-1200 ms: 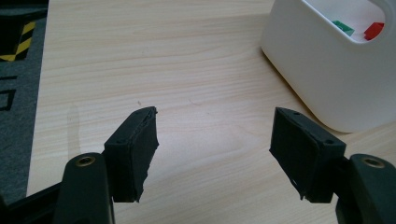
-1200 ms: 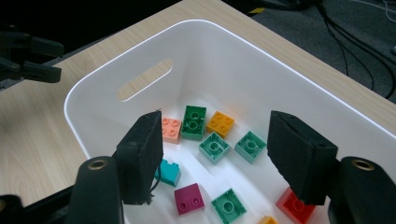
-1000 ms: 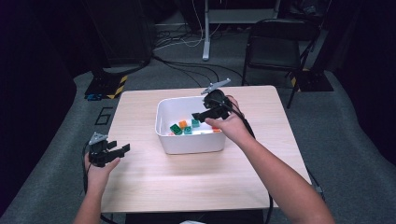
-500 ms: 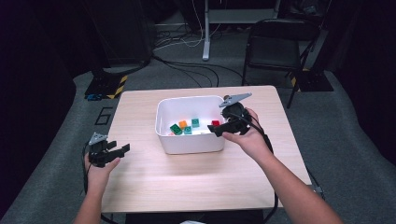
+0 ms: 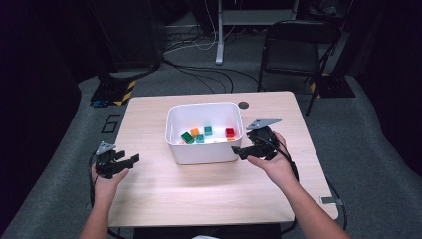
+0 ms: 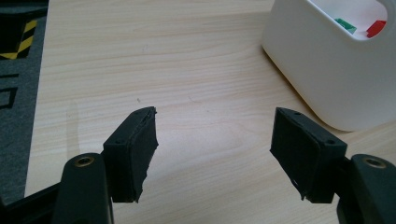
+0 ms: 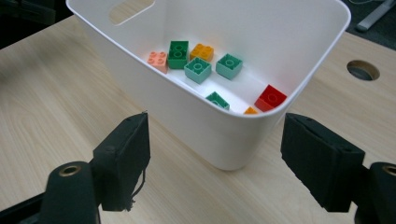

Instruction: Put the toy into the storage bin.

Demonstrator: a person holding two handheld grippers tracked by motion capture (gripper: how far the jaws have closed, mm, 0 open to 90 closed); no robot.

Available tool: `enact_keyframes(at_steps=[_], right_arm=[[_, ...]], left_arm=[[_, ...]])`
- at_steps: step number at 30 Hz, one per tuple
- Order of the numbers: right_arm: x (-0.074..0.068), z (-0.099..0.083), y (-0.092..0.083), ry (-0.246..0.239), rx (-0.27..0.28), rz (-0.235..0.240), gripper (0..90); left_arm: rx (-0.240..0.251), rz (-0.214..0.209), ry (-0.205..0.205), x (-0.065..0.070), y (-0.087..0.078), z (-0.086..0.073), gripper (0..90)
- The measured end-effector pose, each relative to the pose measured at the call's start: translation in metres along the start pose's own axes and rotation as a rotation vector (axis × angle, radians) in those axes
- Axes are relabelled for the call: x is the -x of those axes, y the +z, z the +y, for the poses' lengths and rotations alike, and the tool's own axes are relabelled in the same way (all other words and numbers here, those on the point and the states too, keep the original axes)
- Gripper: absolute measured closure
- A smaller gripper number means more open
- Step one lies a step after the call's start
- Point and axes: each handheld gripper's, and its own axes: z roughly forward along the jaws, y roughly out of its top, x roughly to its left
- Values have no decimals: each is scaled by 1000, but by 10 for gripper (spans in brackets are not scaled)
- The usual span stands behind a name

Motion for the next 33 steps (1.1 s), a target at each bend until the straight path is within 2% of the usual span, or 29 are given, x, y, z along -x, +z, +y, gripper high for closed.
enact_keyframes(at_steps=[4, 5, 7, 11, 16, 17, 22, 25, 28, 30, 33], right_arm=[[4, -12, 3, 12, -10, -18, 233], [6, -18, 4, 29, -2, -27, 233], [6, -21, 4, 34, 2, -31, 233], [8, -38, 8, 44, 7, -92, 233], [11, -51, 14, 73, 1, -94, 233], [13, -57, 17, 77, -2, -113, 233], [16, -68, 21, 94, -2, -130, 233], [21, -81, 25, 142, 13, -134, 233], [25, -90, 28, 189, 18, -123, 232], [28, -95, 30, 209, 16, -129, 230], [32, -100, 31, 212, 8, -157, 227]], left_arm=[[-1, -1, 0, 0, 0, 0, 310], [-5, -5, -1, 1, 0, 0, 310], [-5, -6, 1, 1, 0, 0, 310], [-12, -10, 5, 1, 1, -1, 310], [-15, -11, 7, 3, 2, -1, 310], [-17, -13, 9, 3, 2, -2, 310], [-18, -16, 14, 5, 3, -2, 310], [-34, -35, 18, 6, 6, -3, 315], [-36, -34, 25, 8, 7, -4, 315], [-44, -35, 30, 9, 8, -3, 315], [-46, -38, 28, 10, 8, -4, 315]])
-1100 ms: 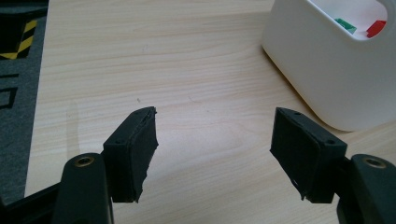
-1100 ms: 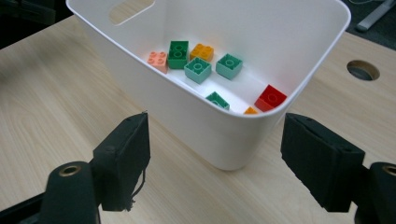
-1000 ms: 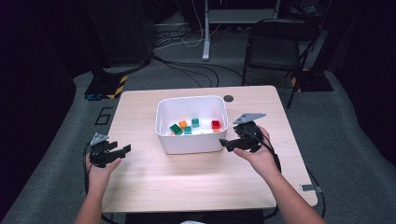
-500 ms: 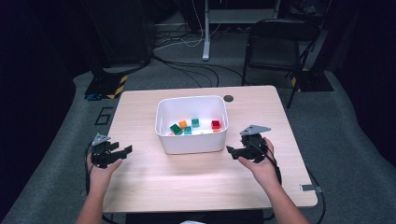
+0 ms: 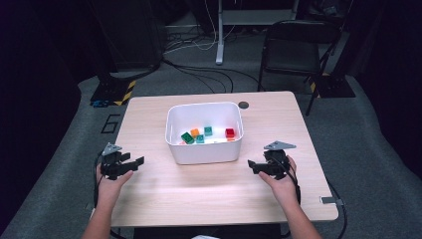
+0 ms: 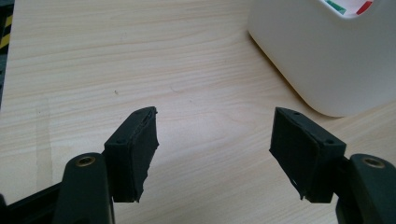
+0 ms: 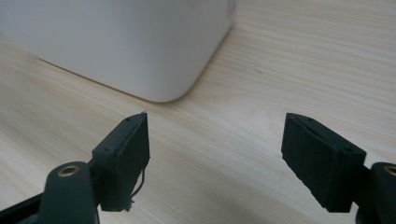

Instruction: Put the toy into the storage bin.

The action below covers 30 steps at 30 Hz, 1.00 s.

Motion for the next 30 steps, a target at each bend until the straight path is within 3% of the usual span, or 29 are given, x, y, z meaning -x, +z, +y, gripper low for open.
enact_keyframes(at_steps=[2, 8, 12, 18, 30], right_arm=[[5, -4, 2, -3, -12, -26, 227], [20, -12, 5, 49, -31, -87, 230], [27, -17, 6, 93, -38, -88, 231], [29, -19, 12, 71, -51, -108, 228], [29, -21, 12, 87, -52, -97, 214]], left_arm=[[-1, 2, 2, 1, 0, 0, 315], [-13, -4, 7, 2, 4, -1, 315], [-21, -1, 10, 2, 7, -3, 315], [-34, 4, 17, 2, 13, -4, 317], [-51, 5, 13, 3, 17, -4, 319]])
